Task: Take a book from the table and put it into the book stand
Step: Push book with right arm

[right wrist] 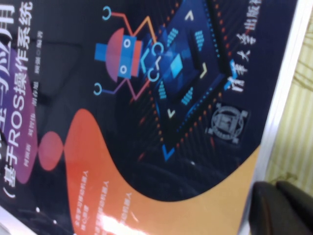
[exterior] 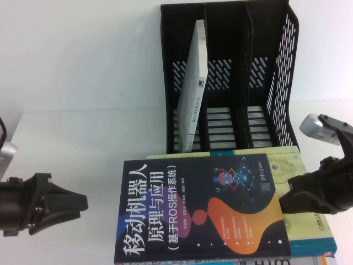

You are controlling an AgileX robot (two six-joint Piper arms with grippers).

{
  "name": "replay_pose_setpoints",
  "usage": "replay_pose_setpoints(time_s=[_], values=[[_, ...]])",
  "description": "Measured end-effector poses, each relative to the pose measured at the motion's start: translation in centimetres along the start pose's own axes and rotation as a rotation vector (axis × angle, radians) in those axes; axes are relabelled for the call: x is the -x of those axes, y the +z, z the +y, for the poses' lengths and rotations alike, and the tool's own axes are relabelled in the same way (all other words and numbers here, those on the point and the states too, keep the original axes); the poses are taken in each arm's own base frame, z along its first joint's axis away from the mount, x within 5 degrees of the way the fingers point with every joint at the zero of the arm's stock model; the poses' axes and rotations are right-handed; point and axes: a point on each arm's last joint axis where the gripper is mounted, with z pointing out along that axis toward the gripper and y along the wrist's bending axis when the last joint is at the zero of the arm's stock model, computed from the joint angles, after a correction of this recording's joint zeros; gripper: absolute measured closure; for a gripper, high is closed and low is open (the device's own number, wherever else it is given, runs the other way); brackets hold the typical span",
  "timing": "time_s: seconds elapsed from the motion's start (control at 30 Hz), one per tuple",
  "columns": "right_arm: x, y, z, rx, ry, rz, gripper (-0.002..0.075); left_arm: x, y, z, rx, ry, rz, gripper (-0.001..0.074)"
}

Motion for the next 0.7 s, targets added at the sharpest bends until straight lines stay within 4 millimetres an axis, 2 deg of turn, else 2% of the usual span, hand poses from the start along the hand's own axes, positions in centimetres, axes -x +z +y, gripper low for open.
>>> replay_pose_setpoints(time_s=[0.13, 0.2, 0.5, 0.63, 0.7], values=[[0.0, 0.0, 0.0, -0.004, -0.006, 0.002, 0.0729, 0.4, 1.2, 1.0, -0.073, -0.095, 0.053, 0.0375], [0.0, 0.0, -0.1, -0.007, -0.009, 0.003, 0.0729, 0.8, 2.0, 1.5, -0.133, -0.117, 0.064, 0.0325], [-0.2, 0.0, -0.1, -0.007, -0.023, 0.02, 0.0729, 1.9, 4.2, 4.0, -0.196, -0.155, 0.056, 0.0288], [-0.2, 0.0, -0.1, -0.008, -0.023, 0.02, 0.0729, 1.7, 5.1, 3.8, -0.203, -0.149, 0.087, 0.027], [-0.2, 0.0, -0.1, -0.008, -0.023, 0.02, 0.0729, 1.4, 5.8, 3.2, -0.213, -0.136, 0.109, 0.0217]])
